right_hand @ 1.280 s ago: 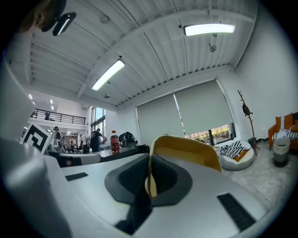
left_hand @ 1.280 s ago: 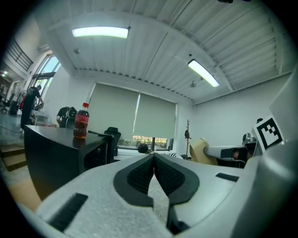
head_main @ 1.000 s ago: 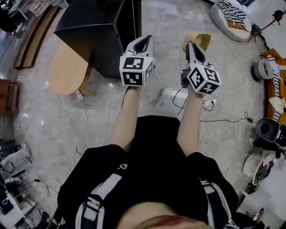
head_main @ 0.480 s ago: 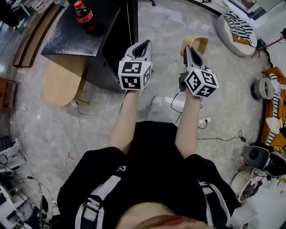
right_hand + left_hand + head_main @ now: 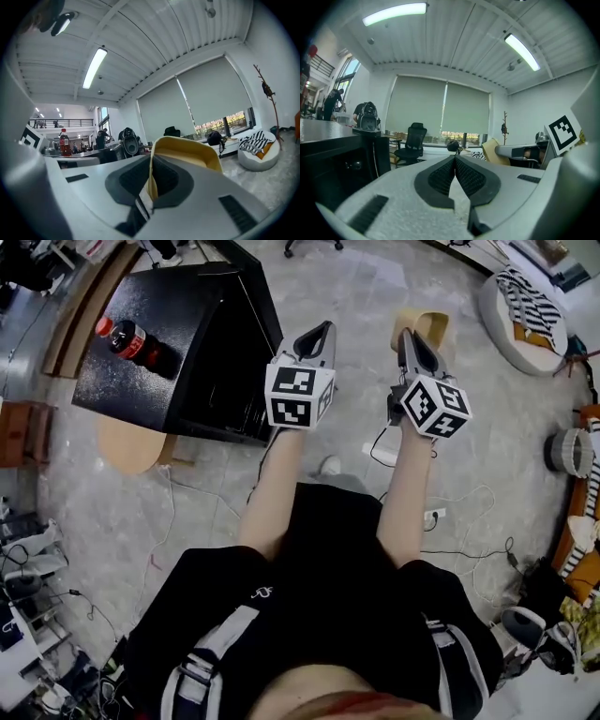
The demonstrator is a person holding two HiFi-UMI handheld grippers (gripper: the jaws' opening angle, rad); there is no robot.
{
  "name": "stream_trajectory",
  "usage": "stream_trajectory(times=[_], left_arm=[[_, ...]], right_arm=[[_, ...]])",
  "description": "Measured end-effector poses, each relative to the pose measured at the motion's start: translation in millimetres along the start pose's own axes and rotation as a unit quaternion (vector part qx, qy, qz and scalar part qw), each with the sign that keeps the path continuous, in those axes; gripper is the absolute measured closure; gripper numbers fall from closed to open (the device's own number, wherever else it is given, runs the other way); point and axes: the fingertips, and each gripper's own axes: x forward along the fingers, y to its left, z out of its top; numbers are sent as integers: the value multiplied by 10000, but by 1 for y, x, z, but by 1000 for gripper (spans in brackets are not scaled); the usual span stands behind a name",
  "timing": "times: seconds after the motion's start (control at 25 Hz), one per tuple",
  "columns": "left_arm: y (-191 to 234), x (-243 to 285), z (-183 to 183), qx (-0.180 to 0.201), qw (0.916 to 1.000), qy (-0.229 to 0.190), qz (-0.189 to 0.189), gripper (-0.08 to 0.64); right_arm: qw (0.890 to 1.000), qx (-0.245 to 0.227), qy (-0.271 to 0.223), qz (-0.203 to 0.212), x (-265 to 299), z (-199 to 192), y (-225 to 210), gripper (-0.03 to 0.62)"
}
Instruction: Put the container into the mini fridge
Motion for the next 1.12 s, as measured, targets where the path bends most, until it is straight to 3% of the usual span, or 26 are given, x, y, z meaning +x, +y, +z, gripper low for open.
stream_trajectory(times=[0.2, 0.6, 1.12], left_arm=[[-3, 35, 0, 18, 9998, 166, -55, 554], [35, 65, -45, -169, 9968, 782, 45, 554], [66, 31, -168, -1017, 9794, 1715, 321, 554]], right_arm=[[9996, 254, 44, -92, 21, 0, -37, 574], [9967, 602, 540, -51, 69, -54, -40, 574], [9807, 451, 1893, 202, 68, -178, -4, 574]])
